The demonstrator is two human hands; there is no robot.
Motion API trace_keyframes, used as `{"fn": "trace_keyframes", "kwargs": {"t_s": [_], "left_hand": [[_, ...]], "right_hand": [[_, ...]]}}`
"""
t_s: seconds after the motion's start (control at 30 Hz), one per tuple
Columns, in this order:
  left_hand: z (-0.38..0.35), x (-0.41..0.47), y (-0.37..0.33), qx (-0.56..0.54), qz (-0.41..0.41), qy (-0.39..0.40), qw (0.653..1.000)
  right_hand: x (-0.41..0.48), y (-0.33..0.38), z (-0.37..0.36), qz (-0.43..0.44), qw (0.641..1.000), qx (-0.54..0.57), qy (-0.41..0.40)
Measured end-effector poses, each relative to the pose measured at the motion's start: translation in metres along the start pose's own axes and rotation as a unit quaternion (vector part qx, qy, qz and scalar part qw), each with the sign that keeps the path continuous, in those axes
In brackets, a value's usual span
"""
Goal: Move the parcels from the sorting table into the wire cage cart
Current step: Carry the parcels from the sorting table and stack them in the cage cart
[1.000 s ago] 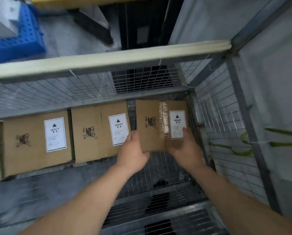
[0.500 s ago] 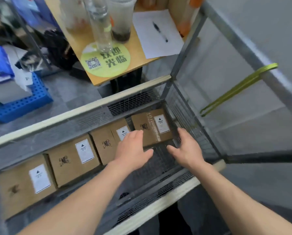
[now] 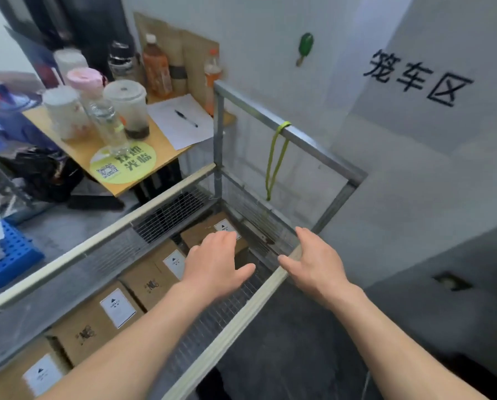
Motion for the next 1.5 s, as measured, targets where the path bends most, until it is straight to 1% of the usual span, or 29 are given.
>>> {"fn": "trace_keyframes", "kwargs": {"t_s": [0.1,0.2,0.37,0.53,0.67,0.8,1.0,1.23,1.5], "left_hand": [[0.000,-0.028,-0.034,0.020,-0.034,-0.008,0.999],[-0.005,-0.064,-0.068,0.044,-0.070,-0.008,0.997],[-0.010,-0.117,-0.121,0.053,-0.128,-0.021,0.990],[-0.014,-0.159,-0.163,0.065,-0.195,-0.030,0.978],[-0.020,-0.188,-0.194,0.074,-0.255,-0.026,0.964],[-0.028,-0.221,-0.213,0.086,-0.314,-0.019,0.945],[-0.052,-0.273,-0.222,0.095,-0.395,0.012,0.914],[-0.081,-0.345,-0.246,0.101,-0.498,0.044,0.860],[-0.114,-0.426,-0.279,0.116,-0.569,0.081,0.810]], "right_hand": [[-0.045,-0.024,0.019,-0.023,0.999,-0.005,-0.023],[-0.099,-0.050,0.026,-0.055,0.998,-0.001,-0.025],[-0.176,-0.084,0.038,-0.107,0.994,0.003,-0.027],[-0.242,-0.104,0.051,-0.158,0.985,0.016,-0.063],[-0.296,-0.121,0.057,-0.215,0.971,0.028,-0.097],[-0.351,-0.132,0.050,-0.272,0.955,0.037,-0.111],[-0.430,-0.126,0.021,-0.344,0.928,0.060,-0.132],[-0.526,-0.120,-0.002,-0.434,0.883,0.080,-0.159],[-0.635,-0.124,-0.024,-0.516,0.828,0.103,-0.193]]}}
Point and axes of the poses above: each hand's wrist, its own x-axis towards the middle knuckle, its own z-axis out of the back of the hand, y = z × x, the point moved 7 cm from there along x, towards the middle knuckle, and after that the axes turned 5 degrees about z, right-handed, at the moved point
